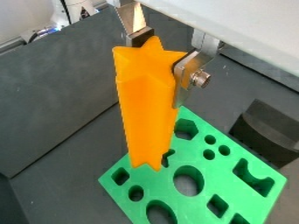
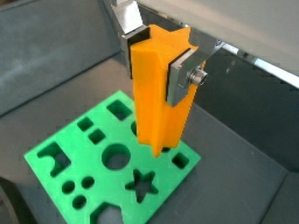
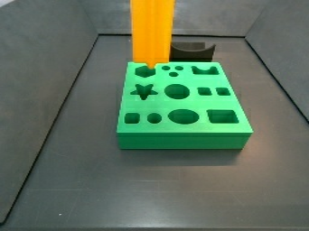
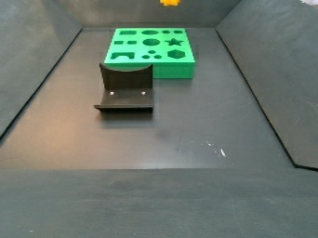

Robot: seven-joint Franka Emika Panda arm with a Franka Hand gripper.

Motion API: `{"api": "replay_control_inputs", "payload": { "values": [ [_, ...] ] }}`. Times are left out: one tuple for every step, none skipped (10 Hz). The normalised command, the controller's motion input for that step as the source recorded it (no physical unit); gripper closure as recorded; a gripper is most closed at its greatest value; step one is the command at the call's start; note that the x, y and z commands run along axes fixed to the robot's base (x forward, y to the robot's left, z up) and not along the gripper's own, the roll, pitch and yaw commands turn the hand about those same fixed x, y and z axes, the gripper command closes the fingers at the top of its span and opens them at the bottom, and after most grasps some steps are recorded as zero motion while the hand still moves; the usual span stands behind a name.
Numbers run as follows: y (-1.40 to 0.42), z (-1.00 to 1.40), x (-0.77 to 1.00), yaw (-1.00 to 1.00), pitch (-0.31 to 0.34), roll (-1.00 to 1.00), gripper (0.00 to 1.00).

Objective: Insert the star object.

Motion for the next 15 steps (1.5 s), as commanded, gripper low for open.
{"api": "replay_control_inputs", "payload": {
  "values": [
    [0.13,-1.0,-0.01,0.0,-0.041,0.07,1.0],
    [0.13,-1.0,-0.04,0.0,-0.053,0.07,1.0],
    [0.15,-1.0,-0.06,0.0,-0.06,0.06,1.0],
    [0.13,-0.99,-0.07,0.0,-0.059,0.05,1.0],
    [0.14,-0.78,-0.06,0.0,-0.039,0.06,1.0],
    [0.19,-0.47,0.0,0.0,-0.014,0.0,1.0],
    [0.16,-0.38,0.0,0.0,0.0,0.0,1.0],
    [0.16,-0.38,0.0,0.0,0.0,0.0,1.0],
    [0.17,-0.33,0.0,0.0,0.0,0.05,1.0],
    [0.23,-0.31,0.0,0.0,0.01,0.07,1.0],
    [0.31,-0.3,-0.05,0.0,0.0,0.1,1.0],
    [0.37,-0.23,-0.19,0.0,0.0,0.09,1.0],
    [0.3,-0.18,-0.15,0.0,0.0,0.05,1.0],
    [0.17,-0.24,-0.03,0.07,0.0,0.08,1.0],
    [0.0,-0.36,0.08,0.16,0.0,0.01,1.0]
  ]
}}
